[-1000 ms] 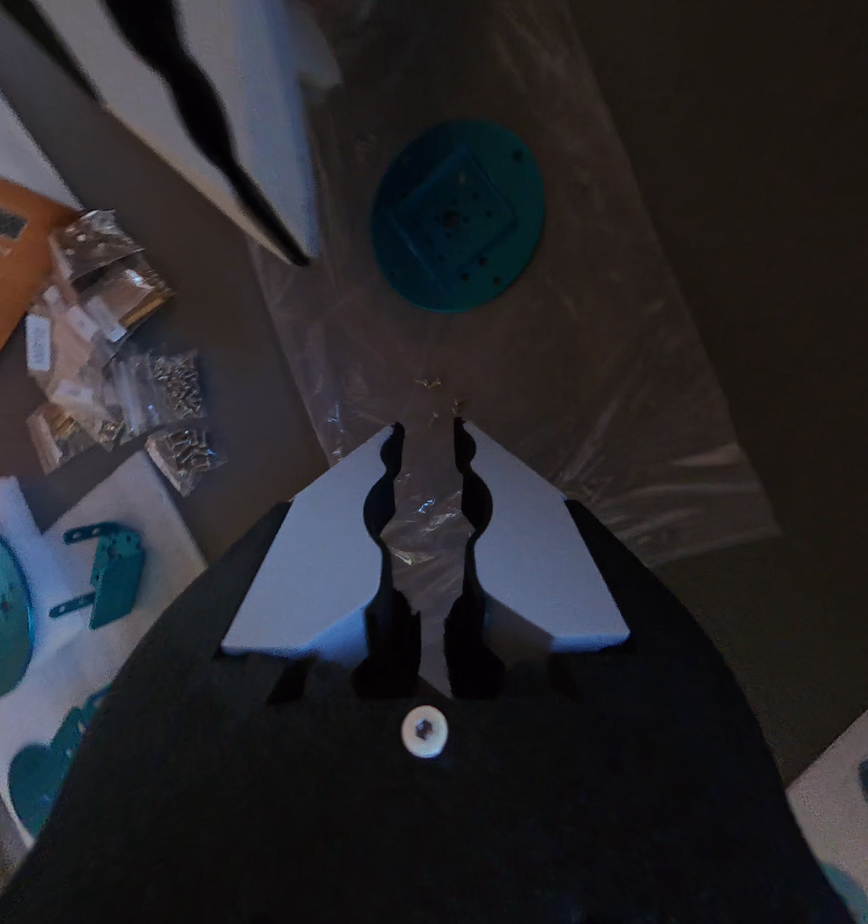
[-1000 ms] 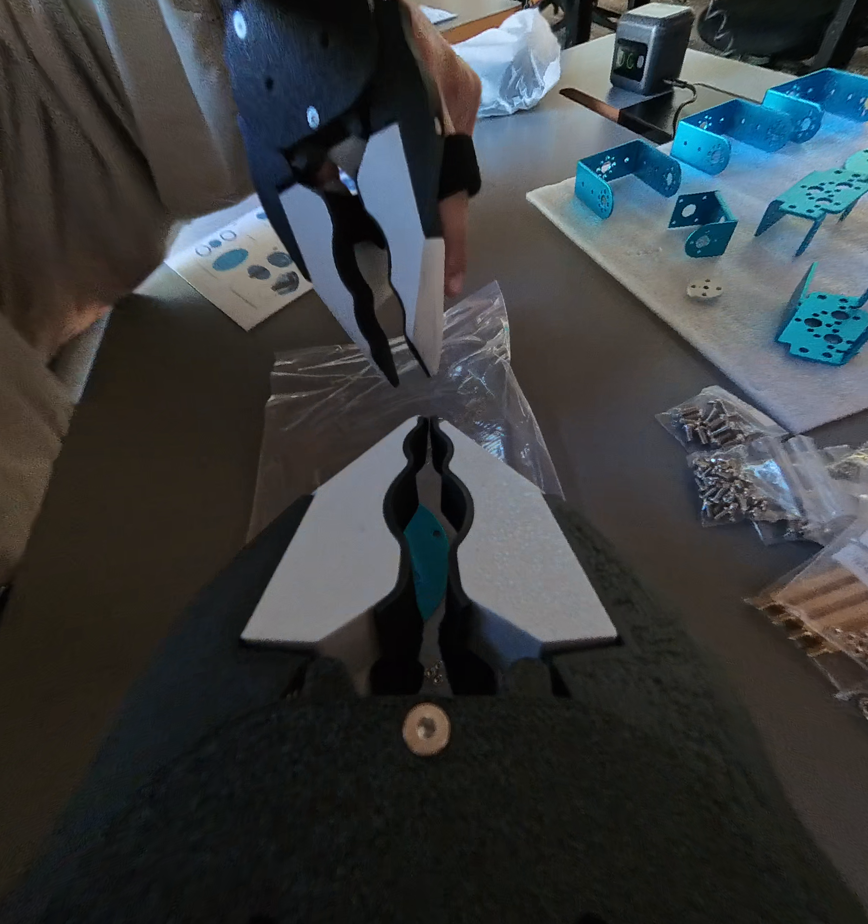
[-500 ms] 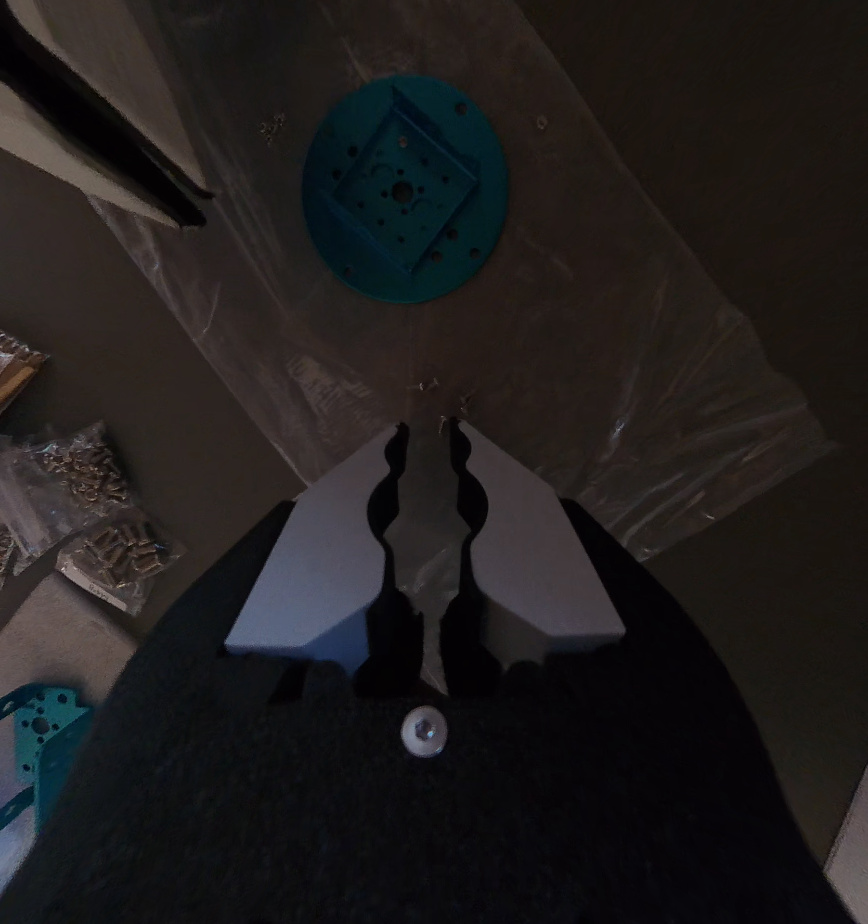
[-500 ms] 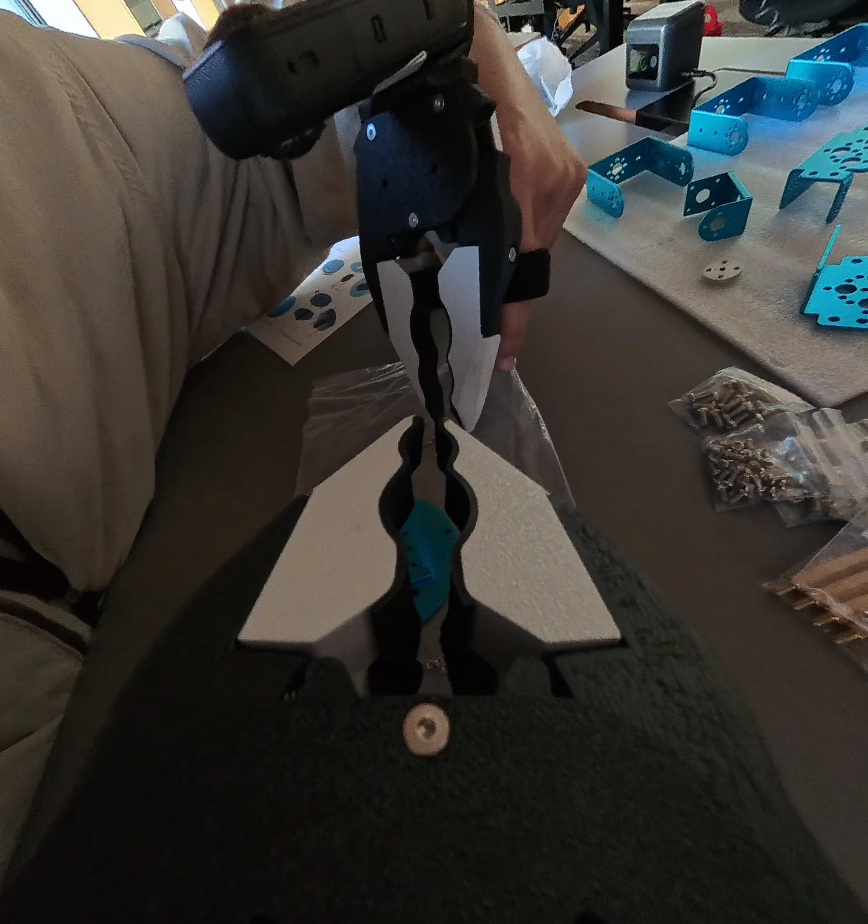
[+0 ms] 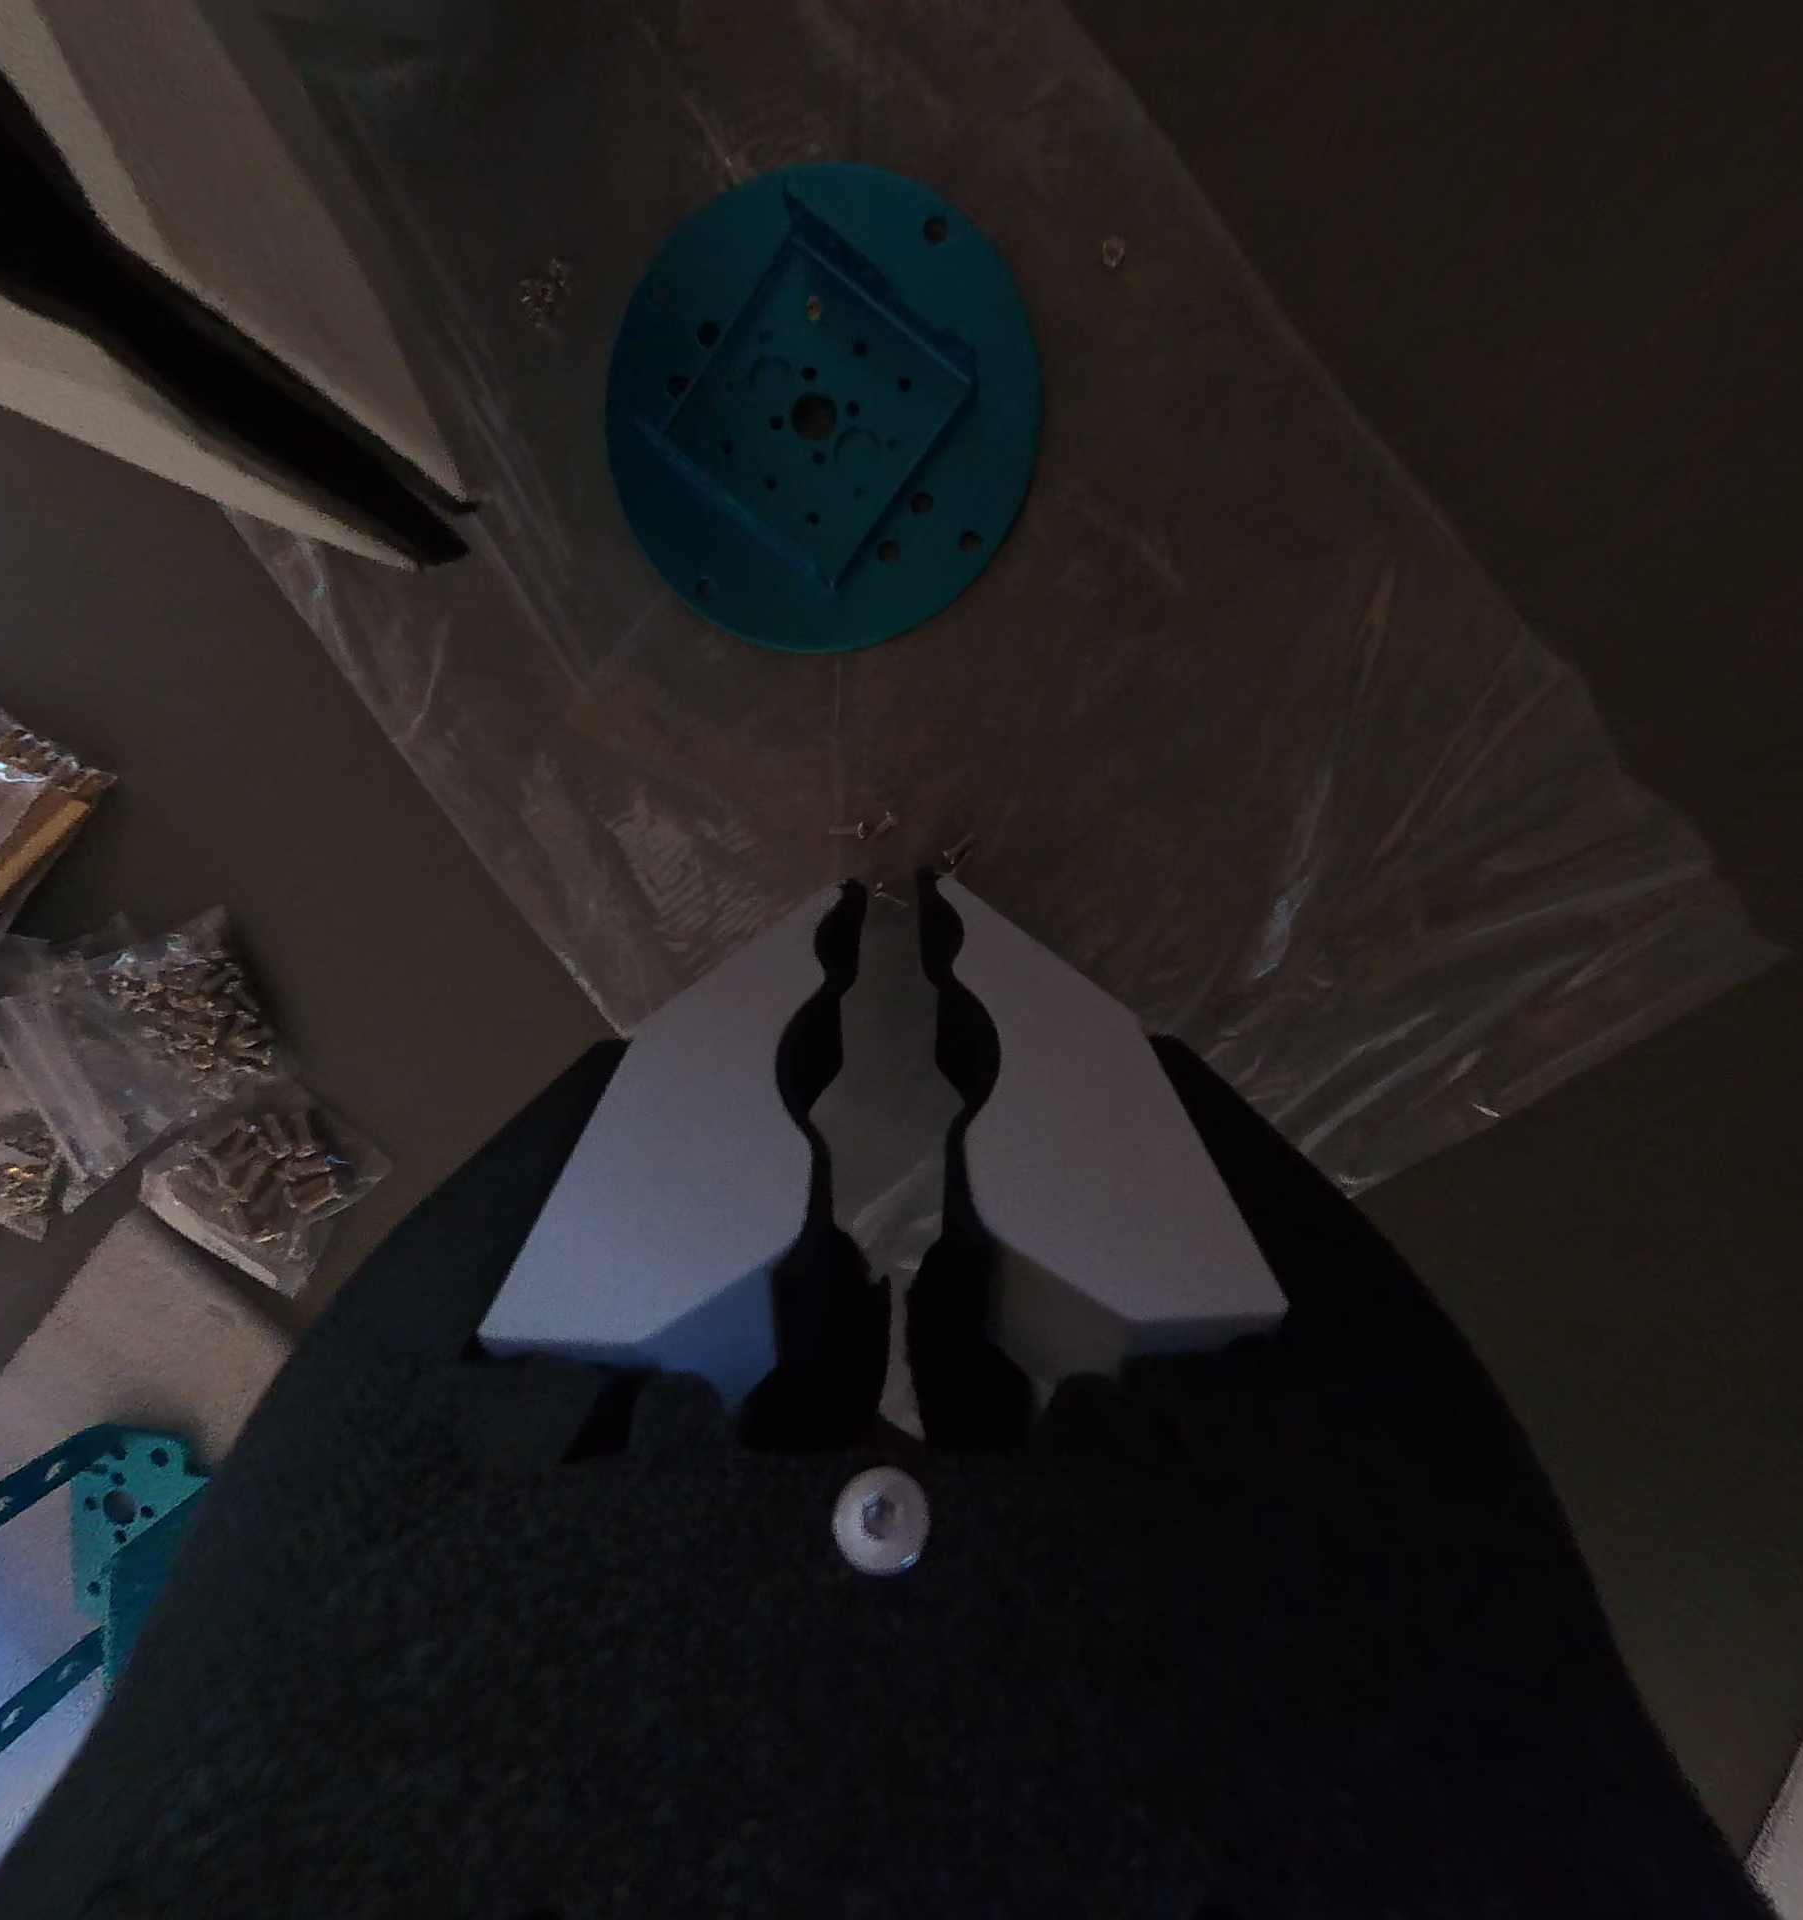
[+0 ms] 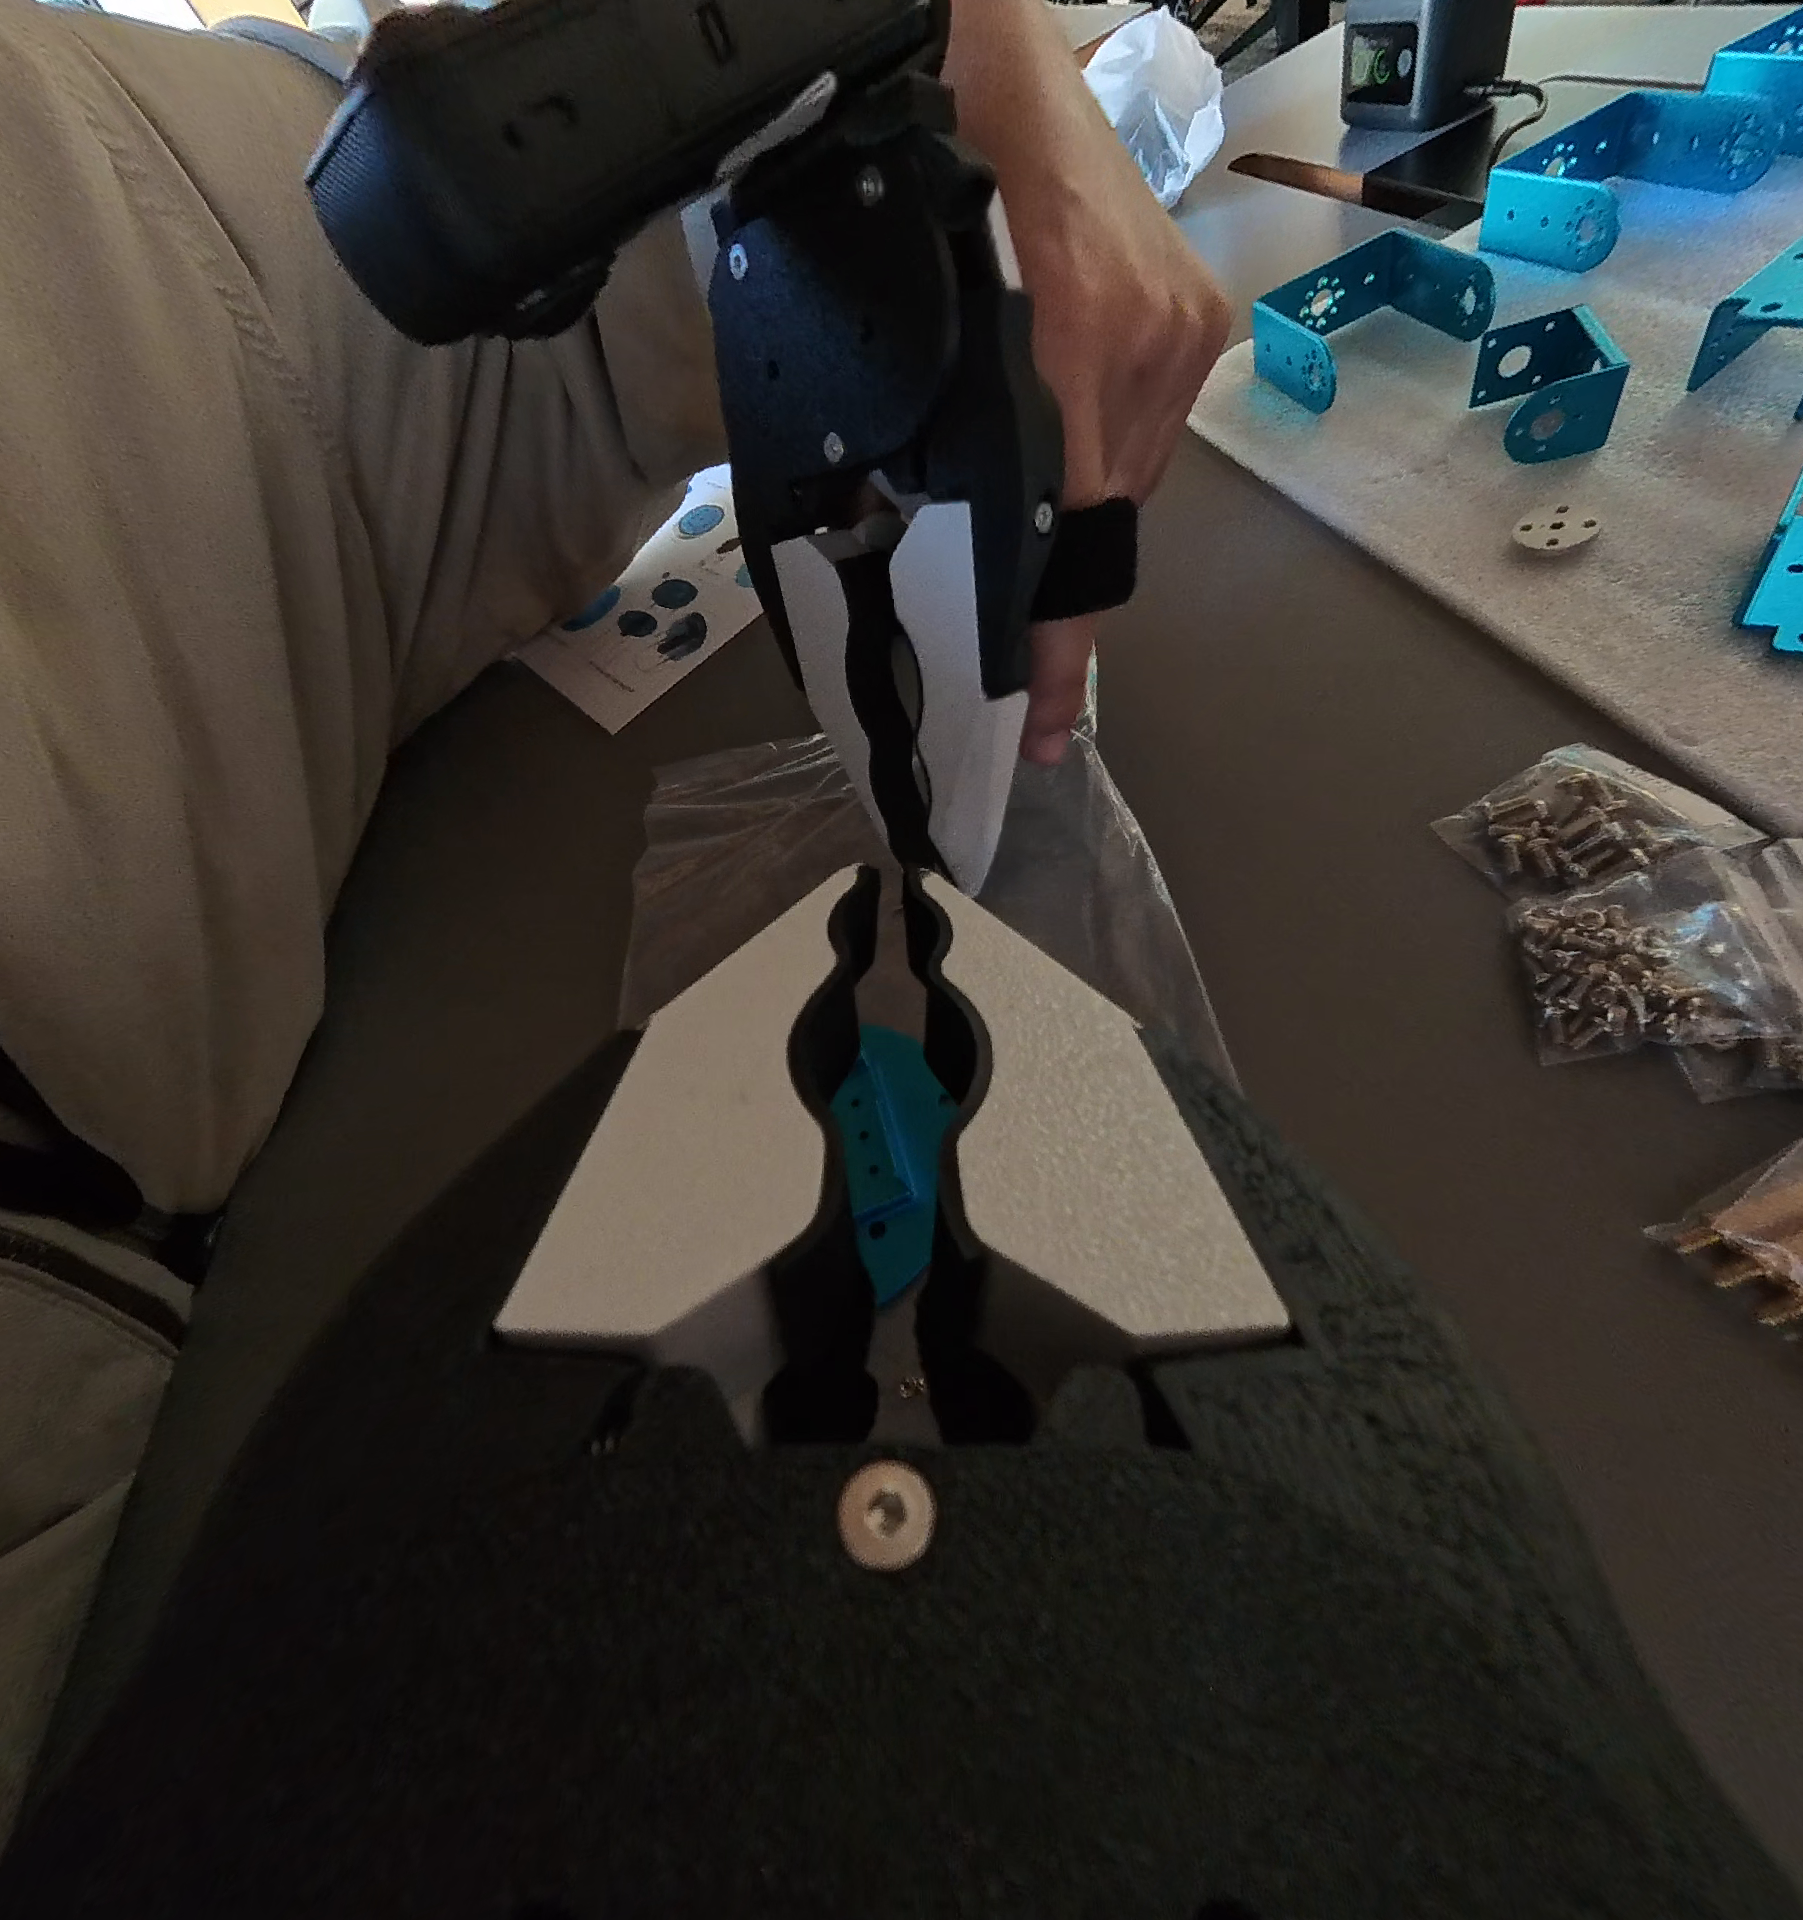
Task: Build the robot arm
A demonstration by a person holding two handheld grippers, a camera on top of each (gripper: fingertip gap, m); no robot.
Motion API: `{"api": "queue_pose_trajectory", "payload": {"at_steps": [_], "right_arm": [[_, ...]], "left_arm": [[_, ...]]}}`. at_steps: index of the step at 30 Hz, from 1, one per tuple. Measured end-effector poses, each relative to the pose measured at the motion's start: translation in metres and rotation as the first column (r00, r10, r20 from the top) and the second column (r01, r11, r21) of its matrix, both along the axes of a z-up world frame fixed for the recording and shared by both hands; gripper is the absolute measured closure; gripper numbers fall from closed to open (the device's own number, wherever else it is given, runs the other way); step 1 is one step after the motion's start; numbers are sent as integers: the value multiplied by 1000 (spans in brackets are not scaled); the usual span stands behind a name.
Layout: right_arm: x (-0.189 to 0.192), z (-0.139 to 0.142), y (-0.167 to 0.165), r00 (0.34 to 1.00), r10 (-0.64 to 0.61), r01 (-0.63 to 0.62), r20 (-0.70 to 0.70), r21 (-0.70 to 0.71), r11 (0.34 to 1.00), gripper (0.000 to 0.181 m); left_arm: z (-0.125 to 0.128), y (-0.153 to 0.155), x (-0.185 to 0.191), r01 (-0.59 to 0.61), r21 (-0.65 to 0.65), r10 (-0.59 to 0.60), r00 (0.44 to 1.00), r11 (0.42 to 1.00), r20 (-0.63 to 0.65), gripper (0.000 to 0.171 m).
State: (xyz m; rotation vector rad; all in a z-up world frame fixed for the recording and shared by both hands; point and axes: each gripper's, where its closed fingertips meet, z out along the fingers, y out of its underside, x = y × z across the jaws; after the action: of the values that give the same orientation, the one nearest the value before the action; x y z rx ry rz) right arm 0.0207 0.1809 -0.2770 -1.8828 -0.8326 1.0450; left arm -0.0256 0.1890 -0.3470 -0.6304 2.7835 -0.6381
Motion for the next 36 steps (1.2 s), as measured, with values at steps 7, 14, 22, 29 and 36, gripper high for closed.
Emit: {"api": "queue_pose_trajectory", "payload": {"at_steps": [7,14,22,29,36], "right_arm": [[1,2,-1,1000,2,-2,-7,-6,1000,177],[-2,-1,-2,1000,12,-12,-1,-12,1000,177],[-3,1,-4,1000,16,-17,-7,-15,1000,178],[-4,0,-5,1000,16,-16,12,-4,1000,178],[7,-14,13,992,-109,111,62,-37,993,163]], "left_arm": [[0,-1,4,-47,-38,47,999,998,-7,164],[0,5,8,-122,-30,122,993,992,-5,160],[0,4,5,-172,-39,172,985,984,-15,169],[0,0,8,-190,-57,190,982,980,-5,171],[17,6,21,-272,-14,266,927,962,263,171]]}}
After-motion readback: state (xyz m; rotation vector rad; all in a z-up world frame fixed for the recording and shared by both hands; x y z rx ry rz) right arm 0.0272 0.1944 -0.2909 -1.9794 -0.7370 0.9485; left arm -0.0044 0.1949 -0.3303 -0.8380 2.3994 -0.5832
